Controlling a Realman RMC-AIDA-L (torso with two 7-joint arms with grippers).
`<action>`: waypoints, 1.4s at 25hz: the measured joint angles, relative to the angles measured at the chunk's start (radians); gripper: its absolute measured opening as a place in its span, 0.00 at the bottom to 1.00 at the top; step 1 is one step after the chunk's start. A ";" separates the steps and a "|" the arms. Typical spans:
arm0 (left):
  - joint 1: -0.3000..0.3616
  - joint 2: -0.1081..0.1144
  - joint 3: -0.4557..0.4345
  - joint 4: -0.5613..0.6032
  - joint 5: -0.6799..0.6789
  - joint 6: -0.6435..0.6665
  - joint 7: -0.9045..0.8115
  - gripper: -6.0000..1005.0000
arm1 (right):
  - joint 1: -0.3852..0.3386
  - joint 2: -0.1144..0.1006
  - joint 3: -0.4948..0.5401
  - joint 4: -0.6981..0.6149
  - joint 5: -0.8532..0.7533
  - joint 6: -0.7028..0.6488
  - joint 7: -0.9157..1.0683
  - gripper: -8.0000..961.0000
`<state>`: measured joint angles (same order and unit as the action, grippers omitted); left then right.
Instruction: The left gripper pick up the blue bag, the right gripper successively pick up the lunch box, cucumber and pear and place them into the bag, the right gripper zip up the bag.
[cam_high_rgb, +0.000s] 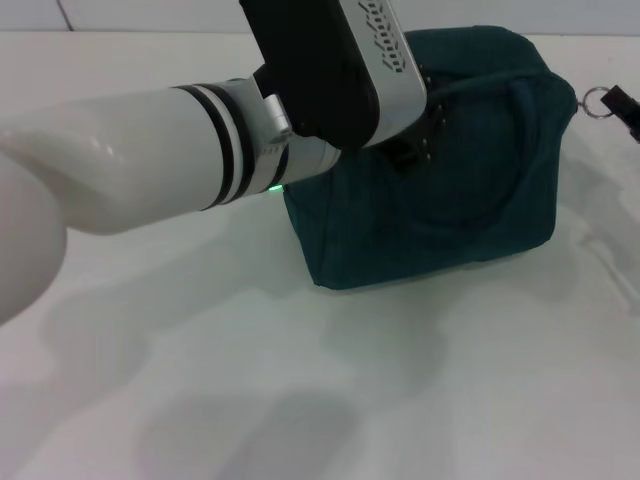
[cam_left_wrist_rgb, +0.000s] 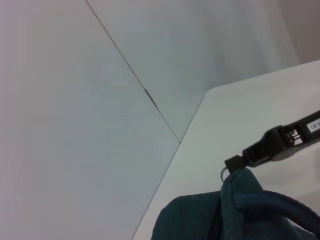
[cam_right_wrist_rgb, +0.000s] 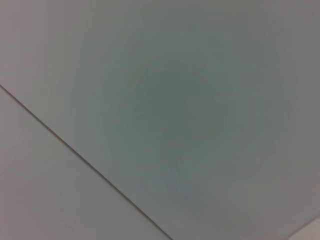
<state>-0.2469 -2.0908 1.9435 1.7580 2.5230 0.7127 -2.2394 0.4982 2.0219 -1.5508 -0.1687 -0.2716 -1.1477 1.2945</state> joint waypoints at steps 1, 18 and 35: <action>0.000 0.000 0.000 0.000 0.000 -0.001 0.000 0.14 | 0.002 0.000 -0.003 0.000 0.000 0.005 0.000 0.02; -0.003 0.000 0.011 -0.015 0.000 -0.003 0.004 0.15 | 0.006 0.001 -0.046 -0.009 -0.002 0.024 0.006 0.02; 0.008 -0.002 0.014 -0.049 -0.010 -0.068 -0.016 0.17 | -0.109 -0.022 0.047 -0.005 0.010 -0.014 0.027 0.62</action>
<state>-0.2393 -2.0924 1.9572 1.7094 2.5128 0.6452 -2.2556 0.3893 2.0001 -1.5037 -0.1740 -0.2618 -1.1619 1.3215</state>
